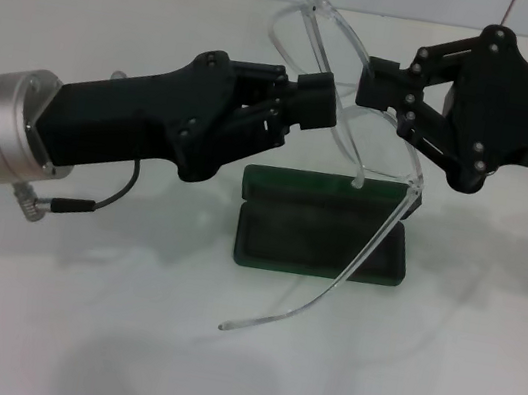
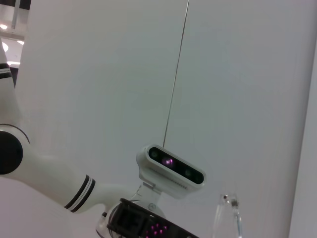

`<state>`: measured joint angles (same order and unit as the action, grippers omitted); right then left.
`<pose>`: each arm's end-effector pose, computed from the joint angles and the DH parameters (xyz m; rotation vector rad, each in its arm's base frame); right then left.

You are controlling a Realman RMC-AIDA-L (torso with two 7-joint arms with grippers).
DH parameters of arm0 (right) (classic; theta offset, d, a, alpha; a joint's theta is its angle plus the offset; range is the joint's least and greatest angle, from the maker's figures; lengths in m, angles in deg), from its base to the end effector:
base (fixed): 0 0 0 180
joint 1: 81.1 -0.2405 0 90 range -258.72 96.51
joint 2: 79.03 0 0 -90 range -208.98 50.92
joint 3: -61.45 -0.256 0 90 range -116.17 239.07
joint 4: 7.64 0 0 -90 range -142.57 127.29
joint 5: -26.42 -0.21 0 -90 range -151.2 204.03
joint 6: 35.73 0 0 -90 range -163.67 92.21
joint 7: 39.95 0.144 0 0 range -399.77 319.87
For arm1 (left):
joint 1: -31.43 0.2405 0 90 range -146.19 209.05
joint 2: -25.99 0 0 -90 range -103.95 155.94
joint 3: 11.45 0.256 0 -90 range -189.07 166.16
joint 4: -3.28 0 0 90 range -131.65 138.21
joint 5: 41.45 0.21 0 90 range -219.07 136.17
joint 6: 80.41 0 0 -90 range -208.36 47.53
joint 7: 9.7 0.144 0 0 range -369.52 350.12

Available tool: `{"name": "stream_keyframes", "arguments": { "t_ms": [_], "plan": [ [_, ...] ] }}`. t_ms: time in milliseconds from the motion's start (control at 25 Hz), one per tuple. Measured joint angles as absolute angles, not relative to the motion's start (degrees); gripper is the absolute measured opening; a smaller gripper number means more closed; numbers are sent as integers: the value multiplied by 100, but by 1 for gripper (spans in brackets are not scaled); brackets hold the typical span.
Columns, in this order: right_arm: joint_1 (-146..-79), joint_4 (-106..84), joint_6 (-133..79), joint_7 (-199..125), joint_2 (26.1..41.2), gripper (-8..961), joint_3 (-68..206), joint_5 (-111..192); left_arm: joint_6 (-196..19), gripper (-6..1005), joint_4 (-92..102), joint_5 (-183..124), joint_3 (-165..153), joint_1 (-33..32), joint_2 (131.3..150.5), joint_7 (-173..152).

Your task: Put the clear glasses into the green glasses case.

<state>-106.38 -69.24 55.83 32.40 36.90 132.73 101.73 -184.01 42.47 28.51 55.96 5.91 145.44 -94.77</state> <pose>0.1354 0.3214 0.0385 -2.7125 -0.2666 1.1262 -0.1753 0.2915 0.0064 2.6127 0.4889 1.5208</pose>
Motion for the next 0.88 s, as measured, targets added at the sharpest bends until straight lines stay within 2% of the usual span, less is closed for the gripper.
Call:
{"name": "stream_keyframes", "arguments": {
  "t_ms": [880],
  "plan": [
    [-10628,-6849,5586,3110,3692,42,13265,10124,-18369,141,4248,2870,5597,576,14541,-9479]
  ]
}}
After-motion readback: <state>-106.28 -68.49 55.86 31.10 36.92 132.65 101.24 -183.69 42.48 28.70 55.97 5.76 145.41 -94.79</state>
